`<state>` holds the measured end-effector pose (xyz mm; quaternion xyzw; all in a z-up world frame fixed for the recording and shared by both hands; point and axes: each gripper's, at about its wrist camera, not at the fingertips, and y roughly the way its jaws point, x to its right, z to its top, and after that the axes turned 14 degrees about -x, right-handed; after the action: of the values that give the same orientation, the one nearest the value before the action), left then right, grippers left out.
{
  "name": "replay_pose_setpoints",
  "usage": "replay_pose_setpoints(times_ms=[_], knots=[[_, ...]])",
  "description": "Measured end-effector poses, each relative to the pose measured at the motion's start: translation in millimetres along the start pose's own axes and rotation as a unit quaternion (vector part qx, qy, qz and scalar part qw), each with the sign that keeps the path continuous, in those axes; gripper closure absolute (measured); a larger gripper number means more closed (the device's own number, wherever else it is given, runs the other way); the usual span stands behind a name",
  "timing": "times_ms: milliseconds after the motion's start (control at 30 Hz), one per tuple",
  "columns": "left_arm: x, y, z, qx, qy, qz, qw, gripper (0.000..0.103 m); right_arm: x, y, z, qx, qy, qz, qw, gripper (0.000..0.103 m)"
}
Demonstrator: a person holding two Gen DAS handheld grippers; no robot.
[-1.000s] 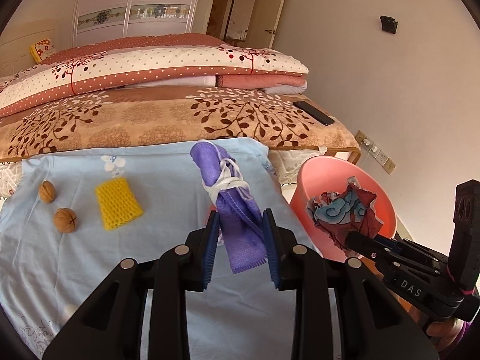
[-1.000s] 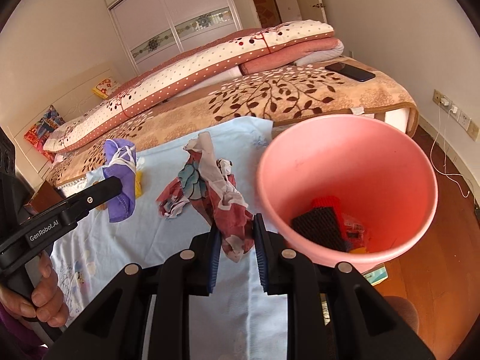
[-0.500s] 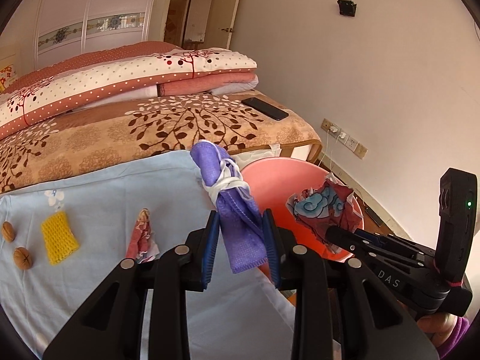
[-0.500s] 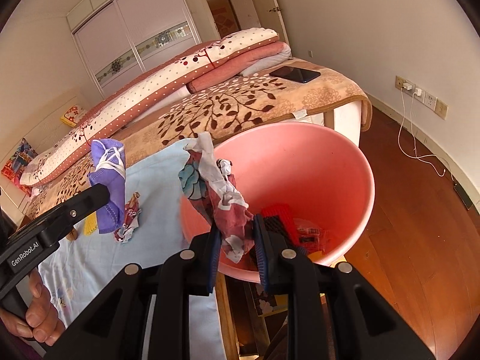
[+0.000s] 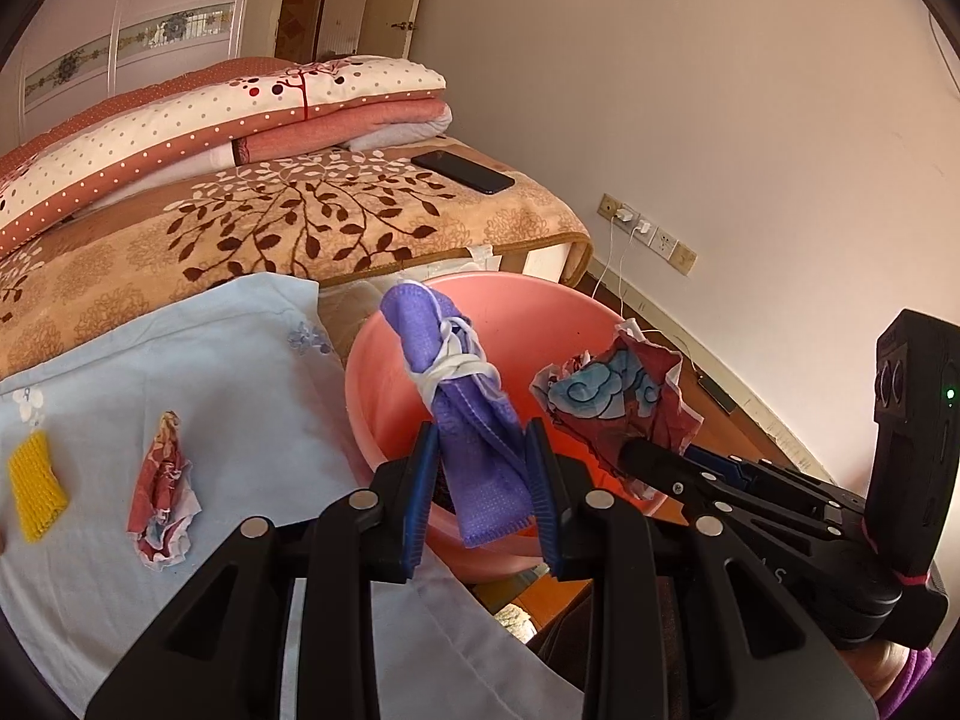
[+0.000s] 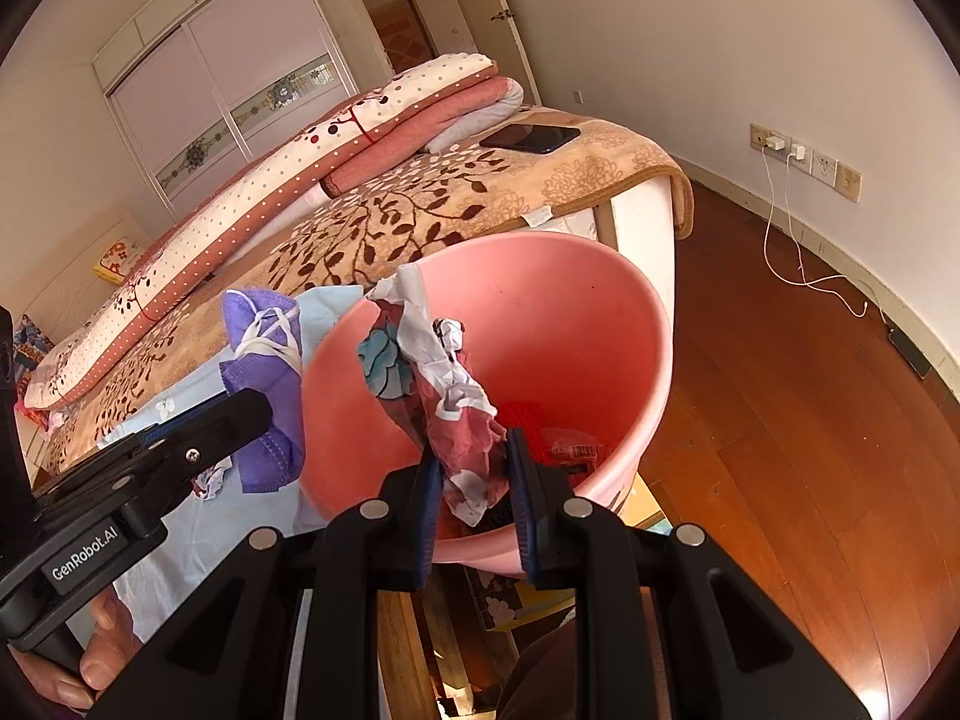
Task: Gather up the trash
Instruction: 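Carry the purple cloth and wrapper over the pink bucket, then open both tools to drop the cloth and wrapper into the bucket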
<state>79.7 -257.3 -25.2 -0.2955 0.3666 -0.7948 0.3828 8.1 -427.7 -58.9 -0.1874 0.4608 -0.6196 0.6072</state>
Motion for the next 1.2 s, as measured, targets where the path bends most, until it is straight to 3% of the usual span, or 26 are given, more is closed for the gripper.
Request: replay_pose_setpoints(times_ms=[333, 400, 567, 633, 700, 733, 1200], knots=[[0, 19, 1, -0.036, -0.014, -0.006, 0.9992, 0.071, 9, 2, -2, -0.001, 0.011, 0.003, 1.0, 0.082], [0, 19, 1, -0.038, -0.017, -0.011, 0.9991, 0.064, 10, 2, -2, -0.001, 0.012, 0.003, 1.0, 0.082], [0, 17, 0, -0.039, -0.019, -0.013, 0.999, 0.063, 11, 2, -1, -0.001, 0.016, 0.002, 1.0, 0.082], [0, 16, -1, -0.039, -0.018, -0.013, 0.999, 0.063, 11, 2, -1, -0.002, 0.018, 0.001, 1.0, 0.079], [1, 15, -3, -0.038, -0.018, -0.014, 0.999, 0.063, 11, 1, -2, 0.0, 0.022, 0.006, 1.0, 0.066], [1, 14, -3, -0.038, -0.018, -0.016, 0.999, 0.063, 11, 0, -2, 0.001, 0.023, 0.006, 1.0, 0.064], [-3, -1, -14, -0.022, -0.022, -0.001, 0.9995, 0.063, -11, -2, -10, -0.003, -0.001, 0.007, 1.0, 0.063]])
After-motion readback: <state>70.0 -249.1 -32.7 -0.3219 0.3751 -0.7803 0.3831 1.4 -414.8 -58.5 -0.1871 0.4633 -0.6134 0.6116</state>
